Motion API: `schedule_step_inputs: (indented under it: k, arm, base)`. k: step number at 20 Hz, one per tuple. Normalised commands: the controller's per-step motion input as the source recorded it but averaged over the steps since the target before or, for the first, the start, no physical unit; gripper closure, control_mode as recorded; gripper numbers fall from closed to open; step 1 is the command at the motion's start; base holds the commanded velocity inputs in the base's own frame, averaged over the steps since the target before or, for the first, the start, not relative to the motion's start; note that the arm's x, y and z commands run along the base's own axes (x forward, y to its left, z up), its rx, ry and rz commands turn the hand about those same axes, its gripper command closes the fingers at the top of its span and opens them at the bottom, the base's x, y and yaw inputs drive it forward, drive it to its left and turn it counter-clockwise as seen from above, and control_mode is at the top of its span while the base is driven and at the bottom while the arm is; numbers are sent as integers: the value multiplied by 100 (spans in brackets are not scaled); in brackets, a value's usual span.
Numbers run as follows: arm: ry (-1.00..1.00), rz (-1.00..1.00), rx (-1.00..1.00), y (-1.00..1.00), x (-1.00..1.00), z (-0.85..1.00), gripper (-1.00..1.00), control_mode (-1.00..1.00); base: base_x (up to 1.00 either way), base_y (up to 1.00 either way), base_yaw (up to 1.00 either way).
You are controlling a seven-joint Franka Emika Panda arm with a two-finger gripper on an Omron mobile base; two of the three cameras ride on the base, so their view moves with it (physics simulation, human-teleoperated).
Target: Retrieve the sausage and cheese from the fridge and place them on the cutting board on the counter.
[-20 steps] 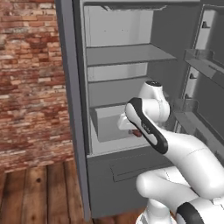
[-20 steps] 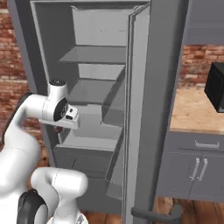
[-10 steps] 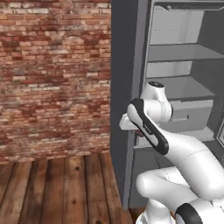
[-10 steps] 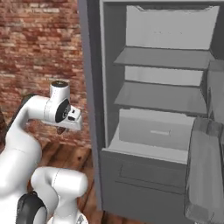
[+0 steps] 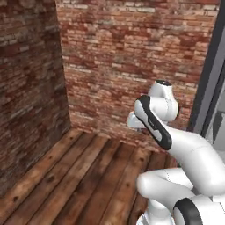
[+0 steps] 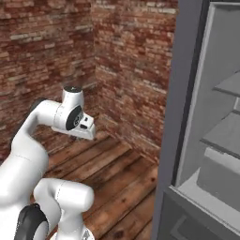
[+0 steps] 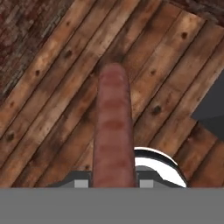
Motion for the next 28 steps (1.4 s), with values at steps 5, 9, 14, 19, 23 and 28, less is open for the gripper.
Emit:
schedule_step_inputs:
  k: [5, 9, 14, 19, 23, 28]
  arm:
    - [0, 0, 0, 0, 0, 0, 100, 100]
    - [0, 0, 0, 0, 0, 0, 100, 100]
    - [0, 0, 0, 0, 0, 0, 100, 100]
    - [0, 0, 0, 0, 0, 0, 100, 100]
    - [0, 0, 0, 0, 0, 0, 100, 100]
    - [0, 0, 0, 0, 0, 0, 100, 100]
  base:
    - [-6, 0, 100]
    - [2, 0, 97]
    - [20, 0, 80]
    - [30, 0, 74]
    - [39, -2, 67]
    - [50, -4, 56]
